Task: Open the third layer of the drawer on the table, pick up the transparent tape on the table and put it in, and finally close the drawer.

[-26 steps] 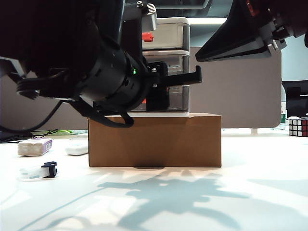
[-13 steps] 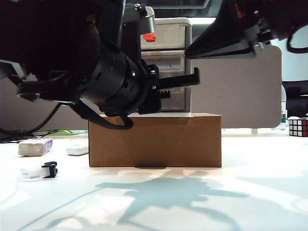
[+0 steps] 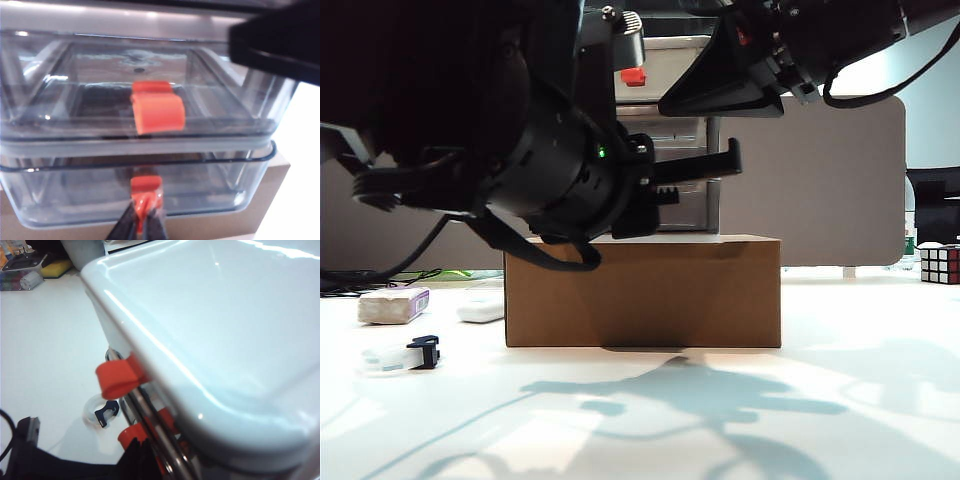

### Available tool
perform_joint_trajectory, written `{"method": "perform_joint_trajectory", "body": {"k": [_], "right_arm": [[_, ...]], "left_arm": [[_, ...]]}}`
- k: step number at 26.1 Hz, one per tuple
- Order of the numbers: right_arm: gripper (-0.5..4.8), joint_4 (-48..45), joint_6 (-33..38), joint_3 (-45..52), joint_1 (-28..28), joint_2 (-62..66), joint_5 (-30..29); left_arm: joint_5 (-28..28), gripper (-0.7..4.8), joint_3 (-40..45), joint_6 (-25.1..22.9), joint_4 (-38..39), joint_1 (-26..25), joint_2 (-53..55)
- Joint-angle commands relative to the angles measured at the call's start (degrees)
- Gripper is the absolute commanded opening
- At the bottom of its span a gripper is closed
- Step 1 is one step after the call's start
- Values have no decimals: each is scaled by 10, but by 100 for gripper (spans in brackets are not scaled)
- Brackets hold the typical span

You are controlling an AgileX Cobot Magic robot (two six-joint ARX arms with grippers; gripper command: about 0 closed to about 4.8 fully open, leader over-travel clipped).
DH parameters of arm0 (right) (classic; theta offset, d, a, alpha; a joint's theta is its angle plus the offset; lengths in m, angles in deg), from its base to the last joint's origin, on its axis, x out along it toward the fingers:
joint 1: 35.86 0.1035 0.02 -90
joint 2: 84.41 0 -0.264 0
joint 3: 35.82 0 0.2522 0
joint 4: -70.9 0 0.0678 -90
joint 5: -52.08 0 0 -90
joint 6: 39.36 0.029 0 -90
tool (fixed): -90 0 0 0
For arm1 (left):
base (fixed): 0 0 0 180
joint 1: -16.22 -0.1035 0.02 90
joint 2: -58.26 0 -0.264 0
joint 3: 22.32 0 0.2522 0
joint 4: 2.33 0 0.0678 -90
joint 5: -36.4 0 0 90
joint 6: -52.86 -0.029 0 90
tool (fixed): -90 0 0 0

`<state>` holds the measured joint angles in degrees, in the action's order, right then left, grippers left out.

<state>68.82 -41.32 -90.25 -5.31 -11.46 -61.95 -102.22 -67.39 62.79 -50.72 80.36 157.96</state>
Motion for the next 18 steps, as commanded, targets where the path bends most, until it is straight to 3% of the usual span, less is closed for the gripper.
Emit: {"method": "perform_joint_trajectory", "body": {"k": [1,11,18], "right_arm": [[-5,-13,2,-8,0,6,20],[-4,-14,2,-8,0,7,27],[-5,-12,2,-8,0,7,27]], "left_arm": [[-48,-6,1,-5,4,28,0],[-144,-6,30,-5,1,124,-1],[-175,-5,41,-5,-2,145,-20]]}}
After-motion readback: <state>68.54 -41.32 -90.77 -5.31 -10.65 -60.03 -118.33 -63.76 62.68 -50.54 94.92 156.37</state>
